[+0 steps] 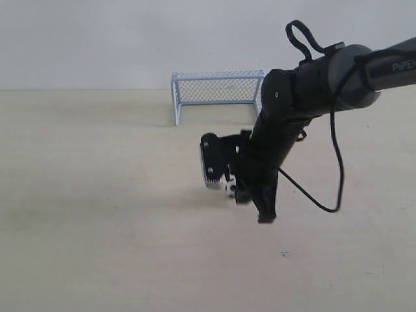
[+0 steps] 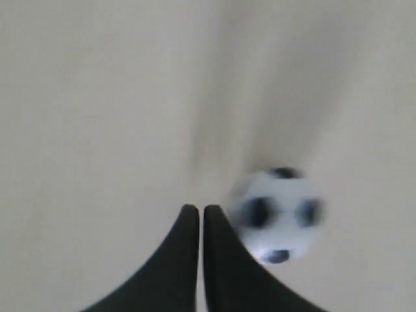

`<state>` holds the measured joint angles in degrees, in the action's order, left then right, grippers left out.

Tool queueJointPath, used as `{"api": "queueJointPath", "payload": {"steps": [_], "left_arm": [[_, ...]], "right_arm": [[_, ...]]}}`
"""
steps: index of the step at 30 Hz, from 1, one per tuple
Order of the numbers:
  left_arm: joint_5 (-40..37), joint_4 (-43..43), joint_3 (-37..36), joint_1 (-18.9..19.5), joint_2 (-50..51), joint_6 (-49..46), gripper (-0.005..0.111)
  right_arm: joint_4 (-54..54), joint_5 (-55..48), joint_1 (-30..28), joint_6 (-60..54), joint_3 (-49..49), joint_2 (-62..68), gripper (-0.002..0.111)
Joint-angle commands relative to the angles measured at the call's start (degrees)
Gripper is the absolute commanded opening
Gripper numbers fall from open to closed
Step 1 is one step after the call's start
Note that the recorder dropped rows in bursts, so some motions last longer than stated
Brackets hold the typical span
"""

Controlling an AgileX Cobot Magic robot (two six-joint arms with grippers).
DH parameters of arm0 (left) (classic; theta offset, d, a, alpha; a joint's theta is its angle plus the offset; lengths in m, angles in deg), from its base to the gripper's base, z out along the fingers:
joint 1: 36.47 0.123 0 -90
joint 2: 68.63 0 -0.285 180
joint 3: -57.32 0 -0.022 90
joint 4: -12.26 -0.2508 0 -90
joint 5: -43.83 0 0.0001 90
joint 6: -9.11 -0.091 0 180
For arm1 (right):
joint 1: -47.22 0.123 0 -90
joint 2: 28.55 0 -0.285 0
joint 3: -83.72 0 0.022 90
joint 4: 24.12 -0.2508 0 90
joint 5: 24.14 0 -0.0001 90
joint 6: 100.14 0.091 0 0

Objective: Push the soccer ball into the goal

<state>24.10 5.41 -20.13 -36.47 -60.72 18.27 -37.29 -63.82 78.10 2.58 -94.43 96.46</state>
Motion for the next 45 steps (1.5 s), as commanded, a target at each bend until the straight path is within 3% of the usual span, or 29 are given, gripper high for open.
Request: {"api": "queueJointPath", "payload": {"steps": [1,8,24,30,36,45], "left_arm": [[0.28,-0.07,0.23,0.11,-0.13,0.30,0.006],[0.15,-0.07,0.23,0.11,-0.13,0.30,0.006],[0.26,-0.07,0.23,0.11,-0.13,0.30,0.006],[0.26,-0.07,0.23,0.11,-0.13,0.30,0.006],[0.26,-0.07,0.23,0.11,-0.13,0.30,0.006],[0.26,-0.07,0.23,0.11,-0.13,0.30,0.006]], "right_arm": [[4.44,24.53,-3.61,13.10,-9.13,1.87,0.000],[7.56,10.87,-1.74,13.02,-3.61,-4.13,0.000],[5.70,14.47,-1.24,27.46,26.80,-26.40,0.000],[5.59,21.81,4.57,37.96,34.54,-33.61,0.000],[5.59,21.77,9.14,53.37,36.65,-39.52,0.000],[3.15,20.65,9.14,68.51,36.65,-42.44,0.000]]}}
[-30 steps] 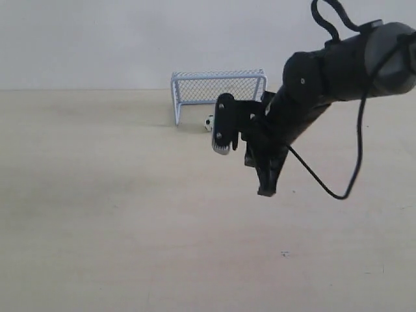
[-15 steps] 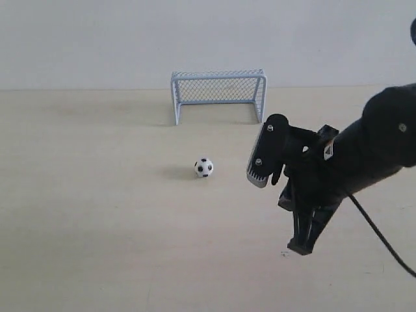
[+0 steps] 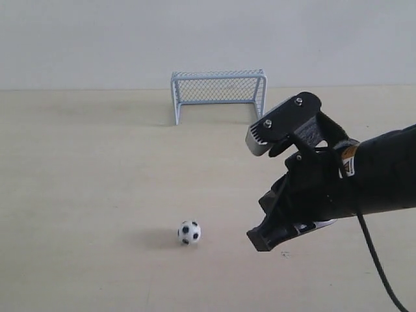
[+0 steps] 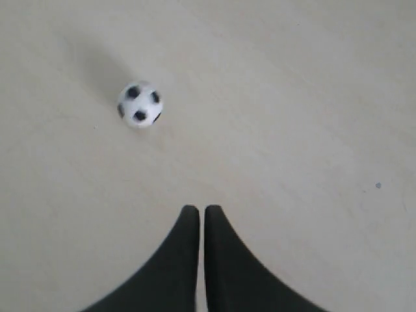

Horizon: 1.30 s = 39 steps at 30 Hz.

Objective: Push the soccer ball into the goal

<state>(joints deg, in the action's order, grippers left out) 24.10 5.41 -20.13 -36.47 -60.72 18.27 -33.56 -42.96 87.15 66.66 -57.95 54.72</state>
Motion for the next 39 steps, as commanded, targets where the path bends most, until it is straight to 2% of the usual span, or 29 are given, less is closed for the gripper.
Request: {"api": "queueJointPath", "payload": {"steps": [1,19,23,25,31,33,39], "left_arm": [[0.26,-0.07,0.23,0.11,-0.13,0.30,0.006],[0.26,-0.07,0.23,0.11,-0.13,0.30,0.006],[0.26,-0.07,0.23,0.11,-0.13,0.30,0.006],[0.26,-0.07,0.23,0.11,-0.13,0.30,0.006],[0.26,-0.07,0.23,0.11,-0.13,0.30,0.006],[0.26,-0.07,0.23,0.11,-0.13,0.30,0.006],[0.26,-0.07,0.23,0.11,-0.13,0.30,0.006]], "right_arm": [[-0.58,-0.21,0.09,4.43,0.17,-0.69,0.000],[-1.12,3.36,0.09,4.74,0.17,-0.69,0.000],[0.16,4.08,-0.11,4.74,0.17,-3.74,0.000],[-0.19,3.98,-2.27,4.83,0.17,-7.17,0.000],[-0.66,3.63,-18.95,11.28,2.23,-16.98,0.000],[-1.11,4.08,-26.55,12.39,6.66,-22.26,0.000],[-3.65,9.17,-42.29,12.67,19.83,-39.91,0.000]]}}
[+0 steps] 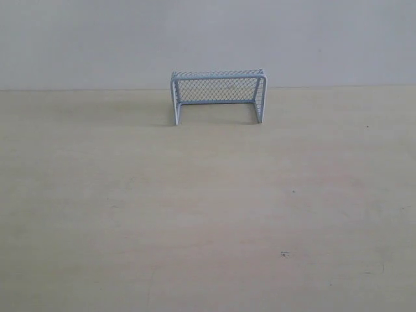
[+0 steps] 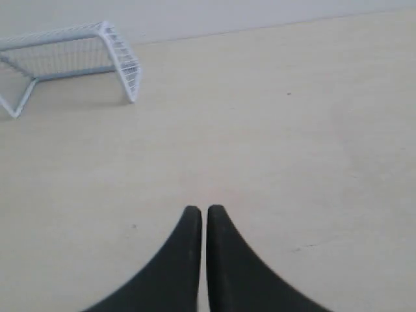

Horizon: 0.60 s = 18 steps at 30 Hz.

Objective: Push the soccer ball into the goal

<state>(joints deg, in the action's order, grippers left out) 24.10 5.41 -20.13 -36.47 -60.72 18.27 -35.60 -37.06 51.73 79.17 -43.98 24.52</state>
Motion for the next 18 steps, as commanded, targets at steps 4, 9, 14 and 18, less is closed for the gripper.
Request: {"api": "queueJointPath", "payload": {"steps": [4,9,14,18], "left_arm": [[0.26,-0.07,0.23,0.11,-0.13,0.30,0.006],[0.26,-0.07,0.23,0.11,-0.13,0.30,0.006],[0.26,-0.07,0.23,0.11,-0.13,0.30,0.006],[0.26,-0.07,0.23,0.11,-0.13,0.30,0.006]], "right_arm": [[-1.62,4.17,-10.42,0.16,11.24,-21.99,0.000],[-3.61,7.71,-10.42,0.16,17.08,-32.49,0.000],[-3.12,9.13,-10.42,0.16,20.91,-36.87,0.000],[-2.74,9.31,-10.30,-1.37,23.30,-39.46,0.000]]}}
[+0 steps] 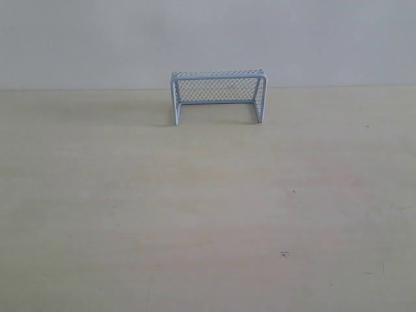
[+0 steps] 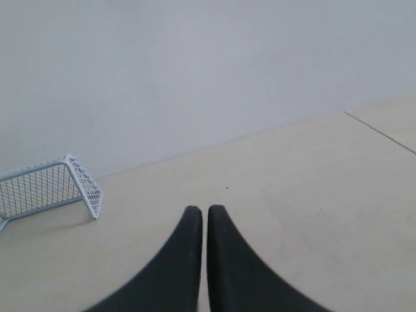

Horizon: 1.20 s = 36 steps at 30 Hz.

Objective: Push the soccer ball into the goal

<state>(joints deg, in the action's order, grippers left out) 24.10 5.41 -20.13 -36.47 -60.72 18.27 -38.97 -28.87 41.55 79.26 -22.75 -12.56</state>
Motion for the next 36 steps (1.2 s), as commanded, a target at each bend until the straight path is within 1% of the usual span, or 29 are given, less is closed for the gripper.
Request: {"api": "queueJointPath", "payload": {"steps": [1,4,7,14,30,32,36], "left_arm": [[0.26,-0.07,0.23,0.11,-0.13,0.30,0.006],[0.26,-0.07,0.23,0.11,-0.13,0.30,0.006],[0.26,-0.07,0.23,0.11,-0.13,0.30,0.006],[0.15,-0.07,0.23,0.11,-0.13,0.30,0.006],[0.26,-0.07,0.23,0.11,-0.13,0.30,0.006],[0.26,-0.07,0.23,0.11,-0.13,0.30,0.006],[0.26,-0.07,0.23,0.11,-0.13,0.30,0.006]], "right_arm": [[1.31,1.40,0.55,-1.89,2.94,-3.18,0.000],[2.11,1.68,2.19,-2.87,3.69,-5.48,0.000],[2.29,0.43,2.32,-2.97,3.69,-8.20,0.000],[6.55,-1.60,2.20,-3.41,3.69,-8.20,0.000],[8.17,-7.44,2.20,-3.34,3.69,-8.20,0.000],[11.76,-7.87,2.20,-0.73,3.69,-8.20,0.000],[23.62,-11.06,2.20,10.96,3.69,-8.20,0.000]]}}
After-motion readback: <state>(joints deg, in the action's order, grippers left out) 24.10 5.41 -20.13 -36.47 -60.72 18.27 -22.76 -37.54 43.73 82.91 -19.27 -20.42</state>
